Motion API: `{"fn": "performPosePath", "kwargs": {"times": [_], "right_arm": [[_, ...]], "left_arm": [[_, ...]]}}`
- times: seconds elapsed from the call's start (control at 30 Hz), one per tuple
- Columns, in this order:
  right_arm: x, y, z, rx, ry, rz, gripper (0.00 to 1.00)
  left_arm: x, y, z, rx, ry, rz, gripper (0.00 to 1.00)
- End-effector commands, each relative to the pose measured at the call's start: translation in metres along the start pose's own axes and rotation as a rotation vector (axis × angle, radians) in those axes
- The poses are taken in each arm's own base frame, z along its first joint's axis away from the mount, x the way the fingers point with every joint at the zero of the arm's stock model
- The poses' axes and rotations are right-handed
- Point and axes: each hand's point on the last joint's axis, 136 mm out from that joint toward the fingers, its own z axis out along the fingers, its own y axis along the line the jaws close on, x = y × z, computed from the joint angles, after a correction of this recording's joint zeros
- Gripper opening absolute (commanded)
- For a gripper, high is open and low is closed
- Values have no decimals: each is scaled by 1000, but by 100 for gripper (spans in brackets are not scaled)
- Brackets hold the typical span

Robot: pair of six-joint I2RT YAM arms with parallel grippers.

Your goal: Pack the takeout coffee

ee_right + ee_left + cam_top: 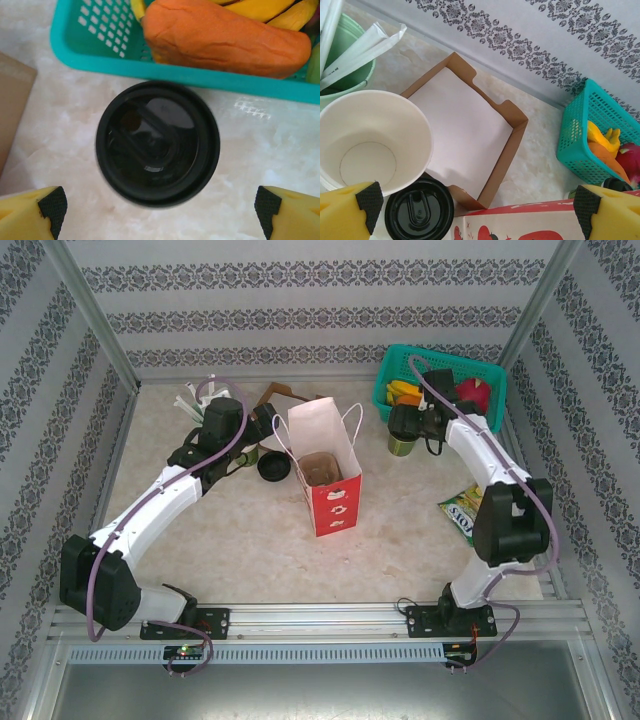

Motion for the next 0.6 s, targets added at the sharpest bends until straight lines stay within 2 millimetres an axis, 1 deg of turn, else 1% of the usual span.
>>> {"fn": "performPosePath", "kwargs": {"times": [0.0,0.17,0.37,0.57], "right_arm": [[-14,-11,6,46,-5,2,98],[-16,-4,24,6,35,5,98],[-15,1,35,-23,58,12,98],[-10,-3,43,-18,79,14,98]], "left_arm": [[-8,-2,-4,-18,-15,31,99],[-8,-2,-1,-28,-6,36,100],[-6,-4,2,-26,7,40,99],[-3,-4,6,-28,22,40,99]]}}
